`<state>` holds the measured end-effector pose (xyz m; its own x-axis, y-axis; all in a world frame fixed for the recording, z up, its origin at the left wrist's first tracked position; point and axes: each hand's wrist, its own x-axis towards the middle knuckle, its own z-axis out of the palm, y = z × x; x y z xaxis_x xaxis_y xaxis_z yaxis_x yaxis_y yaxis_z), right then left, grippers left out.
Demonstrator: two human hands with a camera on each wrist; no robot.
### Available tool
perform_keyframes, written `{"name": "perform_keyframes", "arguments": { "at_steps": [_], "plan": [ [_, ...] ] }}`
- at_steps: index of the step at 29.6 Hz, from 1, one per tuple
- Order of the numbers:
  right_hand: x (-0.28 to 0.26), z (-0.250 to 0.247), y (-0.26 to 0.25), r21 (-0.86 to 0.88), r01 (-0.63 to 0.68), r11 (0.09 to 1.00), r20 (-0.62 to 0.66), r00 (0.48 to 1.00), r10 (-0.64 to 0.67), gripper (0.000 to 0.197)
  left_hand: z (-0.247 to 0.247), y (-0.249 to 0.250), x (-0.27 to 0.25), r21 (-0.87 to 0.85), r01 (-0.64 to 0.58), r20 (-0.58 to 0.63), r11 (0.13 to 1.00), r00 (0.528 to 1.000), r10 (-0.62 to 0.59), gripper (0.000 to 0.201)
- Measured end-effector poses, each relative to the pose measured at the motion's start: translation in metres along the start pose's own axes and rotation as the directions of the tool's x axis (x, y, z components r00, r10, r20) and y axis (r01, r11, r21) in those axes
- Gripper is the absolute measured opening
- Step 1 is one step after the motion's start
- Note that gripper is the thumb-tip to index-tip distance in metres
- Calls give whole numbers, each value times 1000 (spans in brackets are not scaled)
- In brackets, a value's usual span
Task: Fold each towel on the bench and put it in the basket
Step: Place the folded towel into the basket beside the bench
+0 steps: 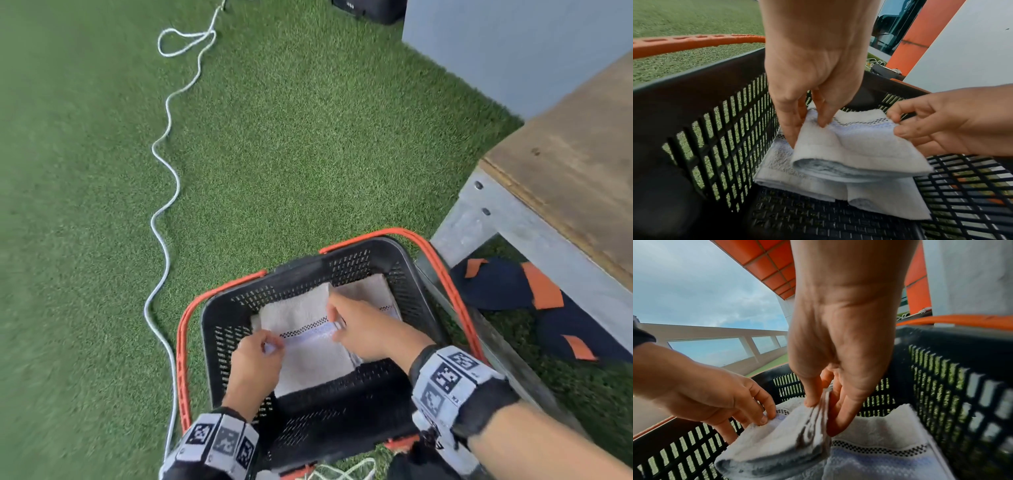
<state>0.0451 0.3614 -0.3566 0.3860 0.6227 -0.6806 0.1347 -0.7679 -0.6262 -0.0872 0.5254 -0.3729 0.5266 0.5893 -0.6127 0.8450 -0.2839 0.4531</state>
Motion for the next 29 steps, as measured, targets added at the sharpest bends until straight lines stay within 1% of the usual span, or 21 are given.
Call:
{"name": "perform_keyframes", "arguments": {
  "at_steps": [1, 3, 5, 7, 10, 13, 15, 18, 21, 23, 25, 27, 29],
  "plan": [
    [7, 4, -1, -12, 6, 1000, 28, 1000, -5, 22, 0, -2, 2, -1, 22, -11, 1000, 1000, -22, 20],
    [18, 11, -2, -15, -5, 1000, 101, 995, 7, 34, 0, -8, 7, 18, 49, -8, 999, 999, -49, 29],
    [24, 17, -3, -18, -37, 999, 190, 981, 40, 49, 0, -11, 11, 60, 70, 5, 996, 998, -70, 38],
    [27, 20, -2, -73, -71, 995, 252, 964, 87, 59, 1, -13, 13, 77, 95, 29, 993, 995, -97, 46],
    [27, 19, -3, -134, -89, 987, 277, 953, 124, 65, 3, -16, 16, 112, 106, 35, 988, 993, -111, 47],
    [26, 17, -5, -135, -65, 989, 281, 954, 101, 67, 4, -19, 19, 136, 116, 8, 984, 993, -118, 43],
    [26, 18, -6, -150, -50, 987, 286, 954, 91, 68, 4, -19, 18, 144, 132, 4, 981, 991, -134, 47],
    [28, 23, -7, -179, -60, 982, 293, 950, 112, 71, 6, -18, 16, 175, 141, 32, 974, 988, -148, 53],
    [26, 22, -6, -196, -91, 976, 244, 960, 139, 69, 5, -11, 16, 226, 136, 56, 965, 987, -152, 53],
    [18, 13, -8, -184, -78, 980, 172, 979, 110, 59, 2, -4, 12, 250, 130, 74, 959, 985, -153, 55],
    [7, 2, -10, -160, -60, 985, 119, 990, 79, 48, -3, 3, 8, 255, 88, 82, 963, 990, -112, 52],
    [-7, -12, -12, -147, -54, 988, 56, 996, 63, 42, -8, 11, 6, 238, 38, 99, 971, 993, -63, 49],
    [-24, -28, -15, -132, -27, 991, -40, 999, 22, 36, -16, 23, 2, 214, -31, 131, 976, 991, 3, 42]
  ]
}}
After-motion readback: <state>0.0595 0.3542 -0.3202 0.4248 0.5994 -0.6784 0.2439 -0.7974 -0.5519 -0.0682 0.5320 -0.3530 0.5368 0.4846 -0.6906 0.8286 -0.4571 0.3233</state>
